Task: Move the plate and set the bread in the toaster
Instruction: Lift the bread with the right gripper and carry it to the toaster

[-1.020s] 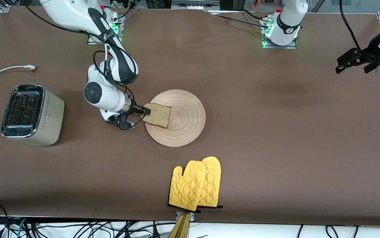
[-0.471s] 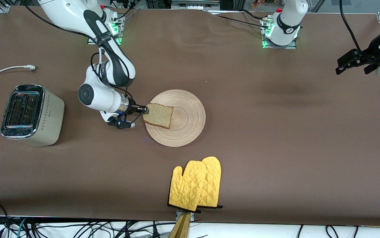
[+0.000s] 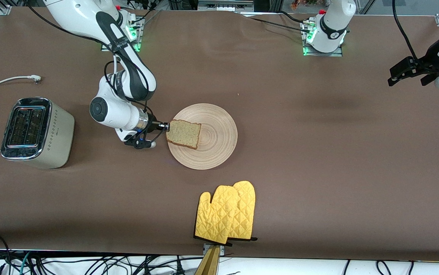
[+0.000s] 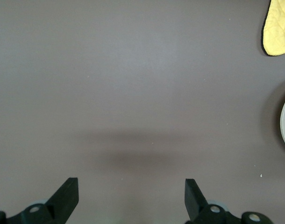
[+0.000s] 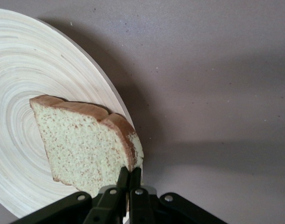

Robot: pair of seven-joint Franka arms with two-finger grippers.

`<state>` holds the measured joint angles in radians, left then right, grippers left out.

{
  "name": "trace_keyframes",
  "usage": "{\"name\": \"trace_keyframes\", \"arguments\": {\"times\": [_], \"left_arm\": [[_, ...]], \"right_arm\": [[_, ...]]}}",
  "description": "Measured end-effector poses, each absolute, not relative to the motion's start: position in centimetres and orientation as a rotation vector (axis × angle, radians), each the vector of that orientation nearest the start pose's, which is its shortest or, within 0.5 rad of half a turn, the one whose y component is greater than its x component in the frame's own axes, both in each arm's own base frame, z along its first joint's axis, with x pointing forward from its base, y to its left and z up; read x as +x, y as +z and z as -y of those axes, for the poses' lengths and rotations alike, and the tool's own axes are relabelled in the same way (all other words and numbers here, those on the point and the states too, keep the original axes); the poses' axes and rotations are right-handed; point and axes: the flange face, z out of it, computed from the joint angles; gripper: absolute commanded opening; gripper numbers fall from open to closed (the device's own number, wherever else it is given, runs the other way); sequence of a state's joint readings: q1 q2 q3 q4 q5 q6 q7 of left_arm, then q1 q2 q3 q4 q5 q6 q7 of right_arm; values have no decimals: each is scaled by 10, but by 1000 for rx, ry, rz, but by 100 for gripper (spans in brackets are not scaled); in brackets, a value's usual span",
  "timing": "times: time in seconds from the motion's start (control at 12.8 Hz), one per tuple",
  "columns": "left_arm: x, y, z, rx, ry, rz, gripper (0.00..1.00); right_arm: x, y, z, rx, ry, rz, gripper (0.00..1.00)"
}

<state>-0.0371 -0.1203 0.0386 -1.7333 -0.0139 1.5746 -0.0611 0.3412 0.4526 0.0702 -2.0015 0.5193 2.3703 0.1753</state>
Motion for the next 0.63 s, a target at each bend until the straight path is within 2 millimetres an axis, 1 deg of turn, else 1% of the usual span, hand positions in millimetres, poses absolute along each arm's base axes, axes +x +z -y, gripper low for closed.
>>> {"name": "trace_keyframes", "arguments": {"times": [0.16,0.24,0.31,0.47,0.63], "left_arm": [[515,613,1,-3157,60,94,100],[515,614,2,-3157,57,92,100],[515,614,2,-3157,54,90,100],[516,616,3,-3157,50,89,100],[516,617,4,-3157,47,87,100]], "right_arm": [[549,233,-246,-2779,274,-219,0],[550,243,-246,-2772,286,-209,0],[552,257,-242,-2766,295,-206,0],[556,293,-221,-2760,331,-203,0],[559,333,-193,-2809,371,-142,0]]}}
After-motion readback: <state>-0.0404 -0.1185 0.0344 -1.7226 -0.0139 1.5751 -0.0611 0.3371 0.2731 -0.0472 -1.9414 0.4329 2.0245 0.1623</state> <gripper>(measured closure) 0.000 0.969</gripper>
